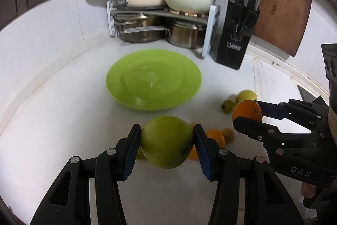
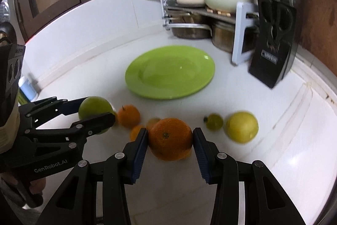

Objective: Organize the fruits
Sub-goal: 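Carry the apple and orange over the green plate and open both tools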

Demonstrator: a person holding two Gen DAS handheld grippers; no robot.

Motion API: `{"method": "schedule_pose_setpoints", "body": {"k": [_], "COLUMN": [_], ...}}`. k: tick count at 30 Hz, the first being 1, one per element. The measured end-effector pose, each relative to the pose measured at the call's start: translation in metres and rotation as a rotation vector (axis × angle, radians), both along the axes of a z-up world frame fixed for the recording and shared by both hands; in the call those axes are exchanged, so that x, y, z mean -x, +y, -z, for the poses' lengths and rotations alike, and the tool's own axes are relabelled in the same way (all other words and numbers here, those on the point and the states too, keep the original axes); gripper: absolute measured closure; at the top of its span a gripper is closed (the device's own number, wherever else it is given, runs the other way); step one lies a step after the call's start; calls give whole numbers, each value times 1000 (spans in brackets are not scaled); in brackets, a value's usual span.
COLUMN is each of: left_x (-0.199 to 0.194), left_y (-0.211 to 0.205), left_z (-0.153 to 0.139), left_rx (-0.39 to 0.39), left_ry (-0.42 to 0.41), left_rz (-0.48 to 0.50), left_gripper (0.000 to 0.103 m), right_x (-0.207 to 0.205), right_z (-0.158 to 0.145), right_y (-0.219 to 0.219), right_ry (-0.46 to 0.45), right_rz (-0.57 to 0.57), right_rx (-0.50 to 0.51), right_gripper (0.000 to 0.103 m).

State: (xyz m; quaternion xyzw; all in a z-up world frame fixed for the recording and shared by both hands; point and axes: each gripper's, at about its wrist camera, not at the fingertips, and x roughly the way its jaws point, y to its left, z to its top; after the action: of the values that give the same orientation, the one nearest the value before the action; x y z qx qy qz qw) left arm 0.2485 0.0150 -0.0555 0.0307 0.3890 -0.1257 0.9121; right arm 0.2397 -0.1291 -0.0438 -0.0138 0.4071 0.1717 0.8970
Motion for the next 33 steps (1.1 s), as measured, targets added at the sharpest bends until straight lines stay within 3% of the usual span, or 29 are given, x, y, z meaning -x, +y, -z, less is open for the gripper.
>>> {"method": "schedule_pose_setpoints", "body": {"k": [13,33], "left_x": [-51,-143], "left_y": [5,20], "left_z": [-12,40], "left_rx": [-29,-58], "left_ry": [-51,110], "left_rz": [-22,-24], "left_gripper": [53,53], "right_x": [-65,-145], "right_z": [-1,30], "right_y": [10,33], "right_ry": [-30,79], "right_rz": [-5,8], "right_rx": [25,62], "right_gripper": [58,58]}}
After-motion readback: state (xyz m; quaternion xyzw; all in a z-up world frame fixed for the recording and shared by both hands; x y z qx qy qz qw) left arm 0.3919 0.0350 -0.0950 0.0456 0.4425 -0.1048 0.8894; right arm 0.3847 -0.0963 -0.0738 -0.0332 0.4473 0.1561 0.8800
